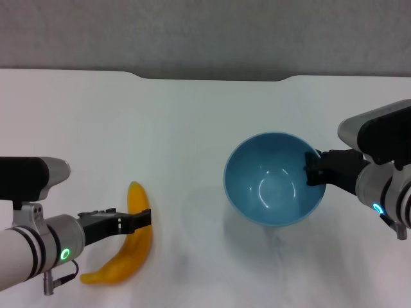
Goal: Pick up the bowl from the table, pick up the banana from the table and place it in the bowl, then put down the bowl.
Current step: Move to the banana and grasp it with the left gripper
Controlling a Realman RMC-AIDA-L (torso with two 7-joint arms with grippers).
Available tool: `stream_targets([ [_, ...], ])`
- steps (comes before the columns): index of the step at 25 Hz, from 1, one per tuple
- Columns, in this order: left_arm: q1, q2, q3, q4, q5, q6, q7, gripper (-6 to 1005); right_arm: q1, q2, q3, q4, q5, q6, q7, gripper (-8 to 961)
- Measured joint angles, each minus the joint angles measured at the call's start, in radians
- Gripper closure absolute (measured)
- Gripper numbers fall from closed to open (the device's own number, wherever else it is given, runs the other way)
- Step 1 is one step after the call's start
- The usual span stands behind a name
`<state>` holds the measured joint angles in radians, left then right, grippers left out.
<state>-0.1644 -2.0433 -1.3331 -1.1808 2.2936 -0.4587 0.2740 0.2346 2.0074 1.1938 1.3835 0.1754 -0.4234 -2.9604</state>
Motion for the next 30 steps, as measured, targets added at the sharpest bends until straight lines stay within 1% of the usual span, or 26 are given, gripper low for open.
stream_targets([
  [7, -0.007, 0.000, 0.038, 0.005, -0.008, 0.007, -0.023, 179, -0.003, 0.001, 0.003, 0.006, -0.014, 0.000, 0.003, 910],
  [13, -0.040, 0.000, 0.070, 0.041, -0.010, 0.007, -0.036, 180, -0.003, 0.001, 0.000, 0.008, -0.014, 0.000, 0.003, 910],
  [21, -0.073, 0.000, 0.066, 0.105, -0.010, 0.007, -0.049, 182, -0.003, 0.001, -0.002, 0.011, -0.014, 0.000, 0.000, 910],
  [30, -0.075, 0.001, 0.071, 0.109, -0.002, 0.010, -0.043, 184, -0.014, 0.001, -0.007, 0.018, -0.015, 0.021, -0.003, 910],
])
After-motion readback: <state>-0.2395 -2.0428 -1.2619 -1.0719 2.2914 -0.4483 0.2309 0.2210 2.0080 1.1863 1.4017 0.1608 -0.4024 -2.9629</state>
